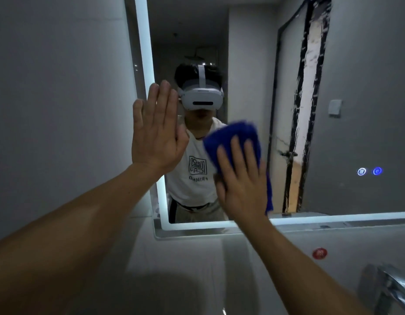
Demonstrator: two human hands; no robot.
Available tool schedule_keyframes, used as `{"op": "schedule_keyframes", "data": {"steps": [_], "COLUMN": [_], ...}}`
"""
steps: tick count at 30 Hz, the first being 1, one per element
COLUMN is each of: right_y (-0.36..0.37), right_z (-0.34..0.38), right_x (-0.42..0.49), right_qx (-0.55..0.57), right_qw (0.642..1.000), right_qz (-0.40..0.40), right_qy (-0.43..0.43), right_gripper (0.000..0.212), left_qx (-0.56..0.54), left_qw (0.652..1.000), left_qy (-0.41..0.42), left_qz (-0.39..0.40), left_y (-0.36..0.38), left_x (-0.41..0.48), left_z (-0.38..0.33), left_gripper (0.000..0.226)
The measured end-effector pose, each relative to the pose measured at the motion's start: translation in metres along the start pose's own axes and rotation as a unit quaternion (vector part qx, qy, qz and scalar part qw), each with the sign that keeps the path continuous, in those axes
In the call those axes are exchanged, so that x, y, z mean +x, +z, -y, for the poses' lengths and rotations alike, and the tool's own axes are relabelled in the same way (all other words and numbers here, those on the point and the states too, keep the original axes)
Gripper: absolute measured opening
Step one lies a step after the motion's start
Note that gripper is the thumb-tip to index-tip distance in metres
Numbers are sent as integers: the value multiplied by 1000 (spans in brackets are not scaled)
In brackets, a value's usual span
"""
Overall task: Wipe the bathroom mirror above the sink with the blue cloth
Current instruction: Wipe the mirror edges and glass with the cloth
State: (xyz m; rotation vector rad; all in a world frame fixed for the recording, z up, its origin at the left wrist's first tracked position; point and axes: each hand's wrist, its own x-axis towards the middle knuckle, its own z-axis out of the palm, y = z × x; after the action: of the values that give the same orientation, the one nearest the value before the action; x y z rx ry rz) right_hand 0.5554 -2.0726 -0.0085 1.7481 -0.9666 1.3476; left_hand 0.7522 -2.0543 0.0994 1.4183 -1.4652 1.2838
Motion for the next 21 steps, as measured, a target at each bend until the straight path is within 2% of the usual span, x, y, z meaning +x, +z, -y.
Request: {"op": "schedule_keyframes", "data": {"steps": [2, 4, 9, 12, 16, 19, 21], "right_y": [2, -1, -25, -37, -28, -20, -20], "right_z": [-9, -20, -30, -30, -24, -25, -29], "right_x": [-40, -30, 131, 185, 146, 95, 94], "right_qx": [-13, -15, 6, -5, 2, -6, -11], "right_qw": [997, 996, 996, 995, 996, 1000, 999], "right_qz": [37, 43, -21, -14, -16, 25, 32], "right_qy": [-67, -82, 87, 102, 85, 14, -13], "right_gripper": [77, 79, 74, 76, 73, 75, 75], "left_qx": [7, 12, 20, 3, -8, -32, -49], "left_qw": [1000, 1000, 1000, 1000, 1000, 999, 998], "left_qy": [3, 6, 9, 14, 17, -3, -7], "left_qz": [4, 7, 12, 4, -7, -5, -47], "left_y": [0, 0, -1, -3, -6, -15, -23], "left_x": [0, 0, 0, 1, 3, 19, 36], "left_z": [1, 1, 2, 2, 2, 2, 2], "left_gripper": [66, 67, 67, 67, 64, 53, 45]}}
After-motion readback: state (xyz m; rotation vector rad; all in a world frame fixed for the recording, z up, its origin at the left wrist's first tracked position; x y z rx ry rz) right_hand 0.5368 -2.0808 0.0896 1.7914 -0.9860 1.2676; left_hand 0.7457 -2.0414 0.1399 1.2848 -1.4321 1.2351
